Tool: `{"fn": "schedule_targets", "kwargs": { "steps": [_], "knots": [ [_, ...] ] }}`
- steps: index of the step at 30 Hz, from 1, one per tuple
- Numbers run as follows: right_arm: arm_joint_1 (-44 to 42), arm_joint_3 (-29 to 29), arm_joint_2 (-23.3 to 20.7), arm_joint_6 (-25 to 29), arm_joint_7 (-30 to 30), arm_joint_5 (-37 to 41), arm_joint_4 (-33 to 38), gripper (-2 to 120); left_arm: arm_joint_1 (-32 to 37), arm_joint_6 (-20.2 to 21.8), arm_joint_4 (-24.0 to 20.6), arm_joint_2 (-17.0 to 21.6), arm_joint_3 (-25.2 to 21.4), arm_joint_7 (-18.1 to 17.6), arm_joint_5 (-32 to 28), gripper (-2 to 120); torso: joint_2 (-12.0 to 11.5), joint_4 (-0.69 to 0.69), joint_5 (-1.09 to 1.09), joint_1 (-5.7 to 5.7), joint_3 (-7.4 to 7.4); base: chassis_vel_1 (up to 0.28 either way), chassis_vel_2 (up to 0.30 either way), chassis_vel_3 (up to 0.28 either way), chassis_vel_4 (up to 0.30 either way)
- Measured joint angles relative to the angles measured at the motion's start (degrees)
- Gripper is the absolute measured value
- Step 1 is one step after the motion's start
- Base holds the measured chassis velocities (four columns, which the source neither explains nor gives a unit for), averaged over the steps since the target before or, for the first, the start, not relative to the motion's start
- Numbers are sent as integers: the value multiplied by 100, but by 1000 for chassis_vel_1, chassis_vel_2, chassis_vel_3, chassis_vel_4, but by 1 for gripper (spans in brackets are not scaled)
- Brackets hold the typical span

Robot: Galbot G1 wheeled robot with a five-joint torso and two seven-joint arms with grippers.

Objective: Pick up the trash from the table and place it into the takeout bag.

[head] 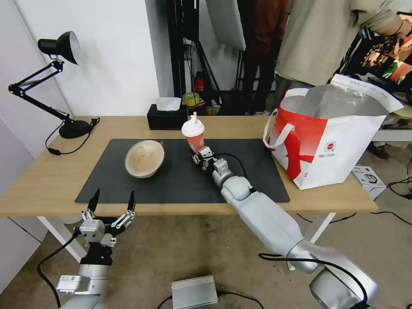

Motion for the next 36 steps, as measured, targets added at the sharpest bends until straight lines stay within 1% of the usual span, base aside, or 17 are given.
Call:
{"fn": "schedule_targets", "kwargs": {
  "steps": [1, 2, 25, 30, 34, 36],
  "knots": [
    [7, -3, -15, -6, 3, 5, 21, 11, 5, -2, -11, -2, 0, 0, 1, 100, 0, -1, 0, 0, 0, 0, 0, 0, 0],
    [10, -6, -23, -8, 5, 8, 37, 10, 12, -2, -18, -3, 0, 0, 2, 100, 0, -1, 0, 0, 0, 0, 0, 0, 0],
    [176, -140, -311, -56, 120, 294, 473, 9, 12, -18, -5, 48, -1, 0, 5, 100, 1, 0, 0, 0, 0, 0, 0, 0, 0],
    [262, -240, -478, -164, 198, 449, 776, 9, -3, -19, 2, 69, 4, 0, -1, 100, 1, 0, 0, 0, -1, 0, 0, 0, 0],
    [441, -406, -743, -298, 252, 706, 1283, 9, 5, -19, -23, 81, 5, 0, -7, 100, 1, 0, 0, 0, -1, 0, 0, 0, 0],
    [489, -447, -808, -329, 263, 769, 1406, 9, 11, -19, -36, 81, 5, 0, -8, 100, 1, 0, 0, 0, 0, 0, 0, 0, 0]
  ]
}}
